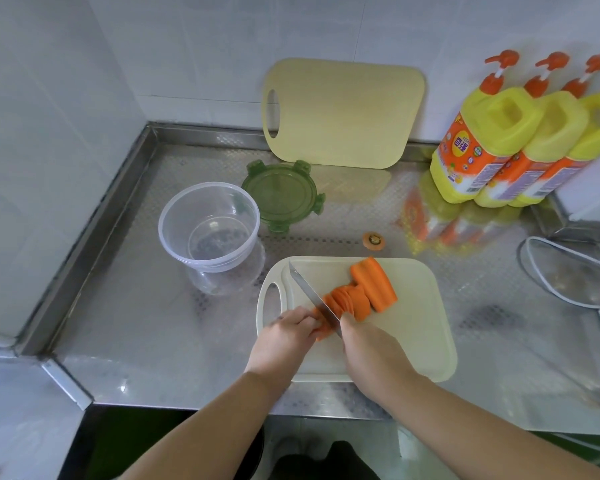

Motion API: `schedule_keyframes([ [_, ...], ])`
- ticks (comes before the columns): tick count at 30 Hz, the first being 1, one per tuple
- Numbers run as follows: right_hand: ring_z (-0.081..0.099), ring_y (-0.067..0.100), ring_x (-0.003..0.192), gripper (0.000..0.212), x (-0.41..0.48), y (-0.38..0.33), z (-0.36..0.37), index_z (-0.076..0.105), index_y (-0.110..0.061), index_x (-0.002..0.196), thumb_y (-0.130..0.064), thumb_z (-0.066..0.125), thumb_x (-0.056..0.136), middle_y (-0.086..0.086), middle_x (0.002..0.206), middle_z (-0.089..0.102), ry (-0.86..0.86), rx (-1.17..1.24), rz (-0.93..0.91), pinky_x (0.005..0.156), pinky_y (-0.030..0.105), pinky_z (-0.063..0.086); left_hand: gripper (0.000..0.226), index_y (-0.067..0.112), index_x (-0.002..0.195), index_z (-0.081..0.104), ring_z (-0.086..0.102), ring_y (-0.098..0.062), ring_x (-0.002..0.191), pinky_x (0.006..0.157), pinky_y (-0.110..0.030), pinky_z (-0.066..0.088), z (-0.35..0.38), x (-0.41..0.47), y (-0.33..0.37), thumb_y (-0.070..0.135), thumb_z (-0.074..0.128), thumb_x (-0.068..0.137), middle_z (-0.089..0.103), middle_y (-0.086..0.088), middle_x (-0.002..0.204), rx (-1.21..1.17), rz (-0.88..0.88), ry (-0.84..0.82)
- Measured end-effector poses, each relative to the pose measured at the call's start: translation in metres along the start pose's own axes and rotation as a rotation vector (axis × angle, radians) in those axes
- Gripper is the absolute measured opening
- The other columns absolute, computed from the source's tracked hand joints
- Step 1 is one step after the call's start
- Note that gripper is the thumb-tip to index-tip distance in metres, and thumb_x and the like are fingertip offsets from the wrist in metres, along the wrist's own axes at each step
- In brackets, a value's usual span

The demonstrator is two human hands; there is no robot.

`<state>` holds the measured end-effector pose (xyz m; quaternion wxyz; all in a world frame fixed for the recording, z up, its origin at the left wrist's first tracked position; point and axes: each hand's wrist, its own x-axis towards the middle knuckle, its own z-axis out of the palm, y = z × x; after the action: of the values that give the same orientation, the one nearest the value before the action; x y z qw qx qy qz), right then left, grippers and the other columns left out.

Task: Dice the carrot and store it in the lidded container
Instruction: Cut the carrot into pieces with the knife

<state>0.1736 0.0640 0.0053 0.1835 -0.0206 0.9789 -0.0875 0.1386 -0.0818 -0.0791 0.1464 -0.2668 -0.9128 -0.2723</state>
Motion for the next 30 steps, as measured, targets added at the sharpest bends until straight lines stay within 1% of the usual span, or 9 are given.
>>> schedule_keyframes([
  [4,0.054,0.019,0.076,0.039,0.006,-0.001,0.008,0.034,-0.008,0.133,-0.005,0.043,0.096,0.0,0.084,0.055,0.007,-0.044,0.003,0.054,0.023,0.033,0.026,0.019,0.072,0.073,0.062,-0.012,0.058,0.044,-0.019,0.048,0.001,0.0,-0.002,0.027,0.049,0.079,0.066,0.007,0.076,-0.003,0.009,0.004],
  [6,0.062,0.021,0.085,0.038,0.008,0.0,0.011,0.035,-0.008,0.133,-0.005,0.041,0.096,0.001,0.088,0.057,-0.014,-0.064,0.007,0.054,0.023,0.032,0.025,0.019,0.074,0.073,0.061,-0.012,0.058,0.044,-0.02,0.048,0.0,0.0,-0.002,0.026,0.049,0.079,0.065,0.007,0.076,0.0,0.016,-0.001],
  [9,0.059,0.021,0.073,0.006,0.01,0.007,0.008,0.045,-0.016,0.1,-0.013,0.041,0.098,-0.006,0.065,0.037,-0.039,0.132,0.052,0.046,0.021,0.023,0.024,0.022,0.076,0.073,0.061,-0.009,0.061,0.047,-0.019,0.048,-0.002,0.0,0.0,0.026,0.049,0.078,0.066,0.009,0.078,-0.007,0.009,-0.01],
  [11,0.046,0.01,0.055,0.028,0.013,0.014,0.003,0.032,-0.021,0.072,-0.017,0.043,0.097,-0.006,0.059,0.032,-0.007,0.252,0.091,0.045,0.02,0.025,0.024,0.024,0.078,0.073,0.06,-0.008,0.065,0.049,-0.02,0.048,-0.003,0.0,0.001,0.03,0.049,0.08,0.066,0.01,0.081,-0.037,-0.025,-0.017],
  [13,0.033,0.005,0.048,0.036,0.011,0.019,-0.004,0.024,-0.023,0.067,-0.019,0.044,0.097,-0.006,0.057,0.031,0.046,0.273,0.095,0.044,0.02,0.029,0.025,0.024,0.078,0.072,0.06,-0.007,0.067,0.048,-0.02,0.048,-0.004,0.0,0.001,0.031,0.049,0.081,0.066,0.011,0.082,-0.032,-0.041,-0.026],
  [17,0.058,0.02,0.073,0.007,-0.002,0.013,-0.007,0.041,-0.019,0.098,-0.024,0.037,0.1,0.001,0.077,0.057,0.07,0.094,0.012,0.048,0.02,0.025,0.024,0.025,0.074,0.071,0.057,-0.003,0.066,0.046,-0.016,0.043,-0.007,-0.001,0.005,0.033,0.049,0.079,0.065,0.014,0.081,-0.002,-0.061,-0.022],
  [20,0.058,0.023,0.079,0.023,-0.006,0.008,-0.003,0.042,-0.013,0.121,-0.015,0.035,0.099,0.002,0.079,0.053,0.035,0.049,0.03,0.049,0.024,0.027,0.024,0.026,0.074,0.071,0.056,-0.001,0.066,0.047,-0.013,0.039,-0.008,-0.001,0.006,0.033,0.048,0.079,0.064,0.016,0.081,-0.003,-0.081,-0.037],
  [27,0.045,0.019,0.07,0.023,-0.013,0.001,-0.006,0.041,-0.014,0.12,-0.011,0.037,0.098,0.001,0.082,0.048,0.039,0.055,0.003,0.045,0.02,0.02,0.026,0.024,0.076,0.071,0.059,-0.004,0.064,0.048,-0.017,0.046,-0.007,-0.001,0.004,0.033,0.048,0.081,0.065,0.014,0.082,-0.011,-0.059,-0.039],
  [30,0.049,0.02,0.072,0.029,-0.013,0.0,-0.006,0.038,-0.013,0.126,-0.009,0.039,0.097,0.002,0.09,0.056,0.022,0.03,-0.003,0.05,0.02,0.027,0.027,0.022,0.074,0.071,0.06,-0.007,0.061,0.045,-0.02,0.048,-0.005,-0.001,0.003,0.031,0.048,0.082,0.065,0.011,0.079,-0.008,-0.049,-0.03],
])
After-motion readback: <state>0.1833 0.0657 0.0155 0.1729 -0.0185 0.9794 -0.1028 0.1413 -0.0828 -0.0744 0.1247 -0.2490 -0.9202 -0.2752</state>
